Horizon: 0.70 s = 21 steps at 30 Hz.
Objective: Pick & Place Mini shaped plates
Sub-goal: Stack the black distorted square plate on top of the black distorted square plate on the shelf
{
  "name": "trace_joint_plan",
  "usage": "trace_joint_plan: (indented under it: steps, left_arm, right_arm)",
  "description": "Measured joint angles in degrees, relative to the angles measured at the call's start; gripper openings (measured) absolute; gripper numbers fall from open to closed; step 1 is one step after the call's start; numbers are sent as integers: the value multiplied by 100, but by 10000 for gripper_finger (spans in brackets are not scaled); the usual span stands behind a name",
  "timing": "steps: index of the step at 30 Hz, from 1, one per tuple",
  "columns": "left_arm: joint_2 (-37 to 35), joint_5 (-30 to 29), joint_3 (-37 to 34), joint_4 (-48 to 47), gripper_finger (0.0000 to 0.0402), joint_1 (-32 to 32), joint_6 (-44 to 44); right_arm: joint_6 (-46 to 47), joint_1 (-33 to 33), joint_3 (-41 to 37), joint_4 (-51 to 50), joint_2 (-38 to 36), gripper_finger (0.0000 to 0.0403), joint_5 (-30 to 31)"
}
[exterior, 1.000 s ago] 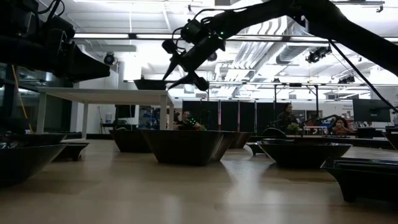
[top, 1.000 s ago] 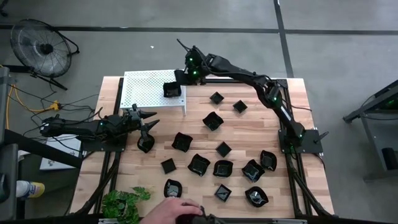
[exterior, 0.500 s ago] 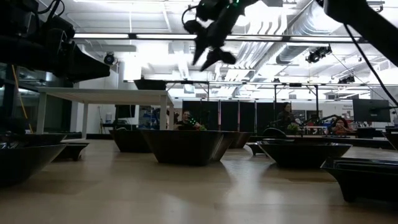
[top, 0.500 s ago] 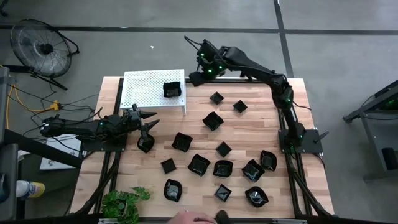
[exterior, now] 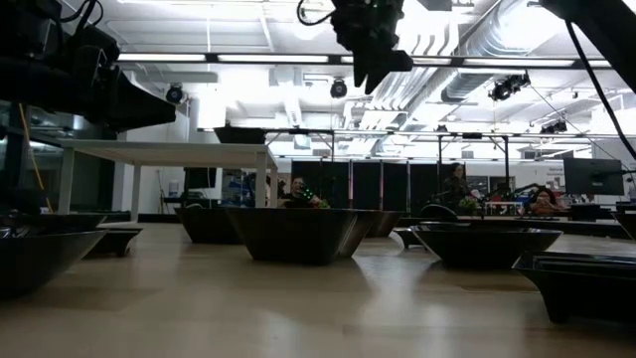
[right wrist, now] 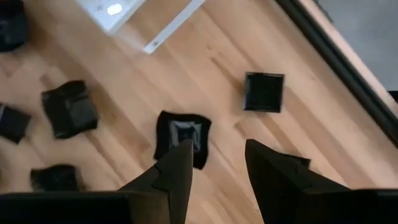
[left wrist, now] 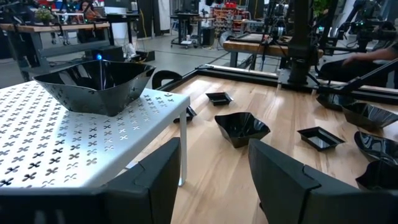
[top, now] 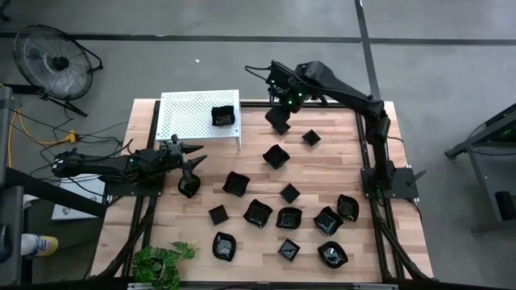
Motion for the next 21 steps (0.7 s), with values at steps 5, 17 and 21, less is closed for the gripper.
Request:
trace_joint_plan:
  steps: [5,17,21]
  left_arm:
    - [1,-2,0,0,186,-2,0]
    - [1,-11,0,0,186,-2,0]
    - [1,-11,0,0,186,-2,0]
  right_arm:
    - [-203,148,0,-196,-4,142,-184]
    - [-460,428,-1630,581,-662,142,-906]
    - [-106,419,-3049,1703,-1265,142,-920]
